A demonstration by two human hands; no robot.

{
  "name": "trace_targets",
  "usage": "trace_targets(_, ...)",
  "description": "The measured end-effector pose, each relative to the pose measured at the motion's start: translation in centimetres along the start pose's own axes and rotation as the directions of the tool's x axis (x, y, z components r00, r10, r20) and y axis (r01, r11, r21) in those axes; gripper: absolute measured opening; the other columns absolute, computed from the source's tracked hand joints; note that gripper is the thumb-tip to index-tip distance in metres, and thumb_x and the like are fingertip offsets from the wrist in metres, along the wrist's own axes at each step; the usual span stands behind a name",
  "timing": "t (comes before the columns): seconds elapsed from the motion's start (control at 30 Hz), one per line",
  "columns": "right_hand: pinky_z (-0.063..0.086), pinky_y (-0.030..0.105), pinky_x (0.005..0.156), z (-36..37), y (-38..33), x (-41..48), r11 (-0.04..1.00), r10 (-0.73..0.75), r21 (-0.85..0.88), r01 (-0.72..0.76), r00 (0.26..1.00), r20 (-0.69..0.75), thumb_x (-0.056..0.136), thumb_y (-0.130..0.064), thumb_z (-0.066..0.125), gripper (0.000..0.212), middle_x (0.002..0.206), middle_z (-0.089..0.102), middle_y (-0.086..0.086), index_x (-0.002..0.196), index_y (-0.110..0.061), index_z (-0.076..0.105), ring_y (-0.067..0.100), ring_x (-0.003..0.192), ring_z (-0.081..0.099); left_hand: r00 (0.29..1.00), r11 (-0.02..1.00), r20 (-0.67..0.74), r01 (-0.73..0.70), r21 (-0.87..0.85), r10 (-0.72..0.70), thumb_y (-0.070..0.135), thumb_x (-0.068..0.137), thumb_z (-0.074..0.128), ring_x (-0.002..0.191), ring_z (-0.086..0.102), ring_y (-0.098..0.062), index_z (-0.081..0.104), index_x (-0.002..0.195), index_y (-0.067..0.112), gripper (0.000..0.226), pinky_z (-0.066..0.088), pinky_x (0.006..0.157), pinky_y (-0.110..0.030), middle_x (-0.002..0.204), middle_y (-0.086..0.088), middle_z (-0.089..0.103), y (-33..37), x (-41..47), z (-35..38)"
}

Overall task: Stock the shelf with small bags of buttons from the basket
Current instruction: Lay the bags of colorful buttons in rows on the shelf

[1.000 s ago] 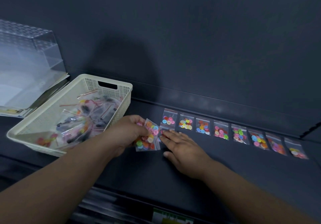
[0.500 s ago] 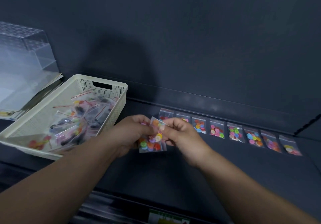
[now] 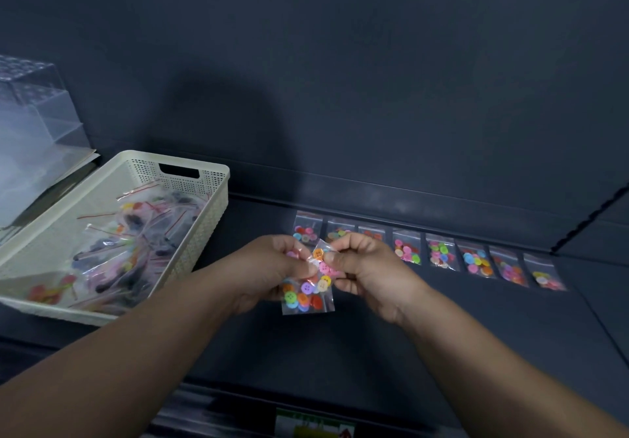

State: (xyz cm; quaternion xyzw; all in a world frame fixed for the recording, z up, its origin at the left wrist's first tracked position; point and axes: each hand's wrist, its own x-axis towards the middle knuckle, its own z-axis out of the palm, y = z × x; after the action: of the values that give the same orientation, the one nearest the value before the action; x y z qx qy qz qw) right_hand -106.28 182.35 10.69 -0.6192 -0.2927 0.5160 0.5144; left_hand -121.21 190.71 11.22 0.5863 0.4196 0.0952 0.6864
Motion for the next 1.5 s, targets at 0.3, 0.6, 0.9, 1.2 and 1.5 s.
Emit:
trace_targets(0.3, 0.045, 0.023, 0.051, -2.4, 0.6, 0.3, 1.000, -0.001, -0.013, -0.001, 0.992, -0.124, 0.080, 0.005, 0.066, 0.025, 0.078, 0.059, 0.001, 0.083, -0.017, 0.053, 0.011, 0.066, 0.057, 0.996, 0.999, -0.082, 0.035, 0.007, -0.034, -0.008, 0.079, 0.064, 0.082, 0.070, -0.028, 0.063, 0.073, 0.011, 0.019, 0.056, 0.070, -0.037, 0.088, -0.013, 0.070, -0.2, 0.1, 0.0)
trace_targets(0.6, 0.045, 0.023, 0.090, -3.3, 2.5, 1.2, 0.635, -0.264, -0.760, 0.143, 0.964, -0.040, 0.080, -0.004, 0.068, 0.049, 0.114, 0.050, -0.004, 0.122, -0.022, 0.050, 0.014, 0.108, 0.052, 0.994, 0.999, -0.105, 0.042, -0.001, -0.041, -0.007, 0.080, 0.063, 0.074, 0.070, -0.022, 0.063, 0.077, 0.010, 0.017, 0.054, 0.059, -0.031, 0.084, -0.009, 0.070, -0.3, -0.3, 0.0)
trace_targets(0.9, 0.040, 0.027, 0.089, -3.5, 4.6, -0.6, 0.146, -0.451, -0.931, 0.334, 0.860, 0.238, 0.092, -0.023, 0.045, 0.026, 0.118, 0.059, -0.001, 0.106, -0.017, 0.065, 0.024, 0.110, 0.052, 0.989, 0.999, -0.146, 0.031, -0.015, -0.033, -0.006, 0.081, 0.063, 0.078, 0.069, -0.027, 0.063, 0.078, 0.008, 0.015, 0.055, 0.066, -0.034, 0.087, -0.014, 0.070, -0.5, -0.3, -0.6)
trace_targets(1.2, 0.001, 0.015, 0.111, -3.5, 4.6, -0.6, 0.131, -0.274, -0.911, 0.391, 0.898, 0.345, 0.099, -0.029, 0.036, 0.050, 0.157, 0.014, -0.013, 0.148, -0.027, 0.025, 0.008, 0.144, 0.007, 0.982, 0.999, -0.186, 0.012, -0.046, -0.020, -0.007, 0.082, 0.059, 0.065, 0.068, -0.021, 0.062, 0.083, 0.008, 0.015, 0.052, 0.053, -0.027, 0.077, -0.013, 0.070, 0.1, -0.3, -1.0)
trace_targets(1.5, -0.003, 0.018, 0.111, -2.8, 5.0, -1.3, 0.095, -0.258, -0.931, 0.352, 0.912, 0.319, 0.100, -0.034, 0.033, 0.050, 0.158, 0.012, -0.007, 0.148, -0.026, 0.022, 0.010, 0.144, 0.008, 0.976, 0.997, -0.215, 0.013, -0.076, -0.029, -0.008, 0.084, 0.056, 0.064, 0.067, -0.020, 0.061, 0.081, 0.009, 0.017, 0.051, 0.049, -0.025, 0.076, -0.013, 0.069, 0.0, -0.3, -1.0)
